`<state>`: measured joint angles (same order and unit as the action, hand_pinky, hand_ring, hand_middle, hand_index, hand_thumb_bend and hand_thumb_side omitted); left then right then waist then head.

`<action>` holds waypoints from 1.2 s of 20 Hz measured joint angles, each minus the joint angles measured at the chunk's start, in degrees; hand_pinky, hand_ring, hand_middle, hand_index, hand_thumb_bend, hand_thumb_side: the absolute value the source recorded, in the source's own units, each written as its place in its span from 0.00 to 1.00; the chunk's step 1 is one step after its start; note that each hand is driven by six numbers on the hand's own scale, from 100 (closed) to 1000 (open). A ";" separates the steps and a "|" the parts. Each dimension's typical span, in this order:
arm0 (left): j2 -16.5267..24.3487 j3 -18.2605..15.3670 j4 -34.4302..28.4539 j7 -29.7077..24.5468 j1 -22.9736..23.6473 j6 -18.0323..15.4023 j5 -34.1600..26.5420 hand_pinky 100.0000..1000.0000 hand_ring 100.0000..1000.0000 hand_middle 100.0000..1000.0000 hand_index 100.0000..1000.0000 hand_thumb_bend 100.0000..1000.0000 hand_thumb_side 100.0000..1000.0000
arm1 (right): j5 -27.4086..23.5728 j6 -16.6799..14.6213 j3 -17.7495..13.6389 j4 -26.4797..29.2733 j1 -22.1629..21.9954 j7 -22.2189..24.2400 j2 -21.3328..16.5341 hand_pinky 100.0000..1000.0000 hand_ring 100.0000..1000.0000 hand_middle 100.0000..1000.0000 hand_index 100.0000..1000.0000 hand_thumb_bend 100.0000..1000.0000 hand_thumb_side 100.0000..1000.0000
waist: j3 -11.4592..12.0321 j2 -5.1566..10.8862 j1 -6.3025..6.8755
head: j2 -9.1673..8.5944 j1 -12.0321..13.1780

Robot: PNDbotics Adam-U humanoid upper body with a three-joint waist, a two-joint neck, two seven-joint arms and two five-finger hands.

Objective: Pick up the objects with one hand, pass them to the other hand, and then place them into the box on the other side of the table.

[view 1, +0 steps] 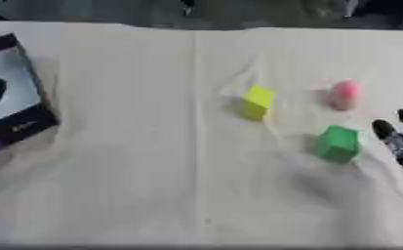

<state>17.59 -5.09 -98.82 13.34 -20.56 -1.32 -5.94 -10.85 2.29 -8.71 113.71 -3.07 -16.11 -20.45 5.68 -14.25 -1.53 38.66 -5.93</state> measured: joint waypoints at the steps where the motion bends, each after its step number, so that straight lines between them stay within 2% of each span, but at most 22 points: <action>1: 0.00 0.00 0.00 0.02 0.00 0.02 0.00 0.67 0.74 0.84 0.77 0.83 0.36 | 0.00 0.00 0.00 0.00 0.00 0.00 0.00 0.69 0.86 0.69 0.80 0.55 0.17 | 0.00 0.00 0.00 | 0.01 -0.19; 9: 0.00 0.00 0.00 0.07 -0.02 0.07 -0.02 0.67 0.74 0.85 0.77 0.83 0.36 | 0.01 -0.31 -0.01 0.00 -0.09 0.25 -0.25 0.69 0.87 0.70 0.81 0.56 0.16 | -0.04 -0.01 0.00 | 0.07 -1.61; 12: 0.00 -0.01 0.00 0.09 -0.07 0.08 -0.22 0.67 0.74 0.85 0.77 0.83 0.36 | 0.14 -1.19 -0.02 0.00 -0.98 1.14 -1.61 0.70 0.88 0.72 0.83 0.57 0.17 | -0.25 -0.03 0.02 | 0.07 -1.84; 17: 0.10 -0.08 -0.18 0.56 -0.05 0.42 -1.12 0.68 0.74 0.85 0.78 0.83 0.36 | 1.86 -2.95 0.00 0.00 -3.40 4.56 -6.22 0.71 0.90 0.75 0.84 0.62 0.16 | -0.69 -0.05 0.03 | 0.11 -1.92; 24: 2.47 -0.30 -0.35 1.93 -0.07 1.32 -1.15 0.68 0.75 0.86 0.79 0.83 0.36 | 2.68 -2.93 0.44 0.00 -7.49 9.75 -15.07 0.73 0.91 0.77 0.85 0.64 0.15 | -1.04 -0.03 0.04 | 0.56 -1.76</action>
<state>20.06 -5.39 -99.17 15.27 -20.62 0.00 -7.08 -8.17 -0.64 -8.27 113.71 -10.55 -6.36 -35.53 4.63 -14.28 -1.49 39.22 -7.69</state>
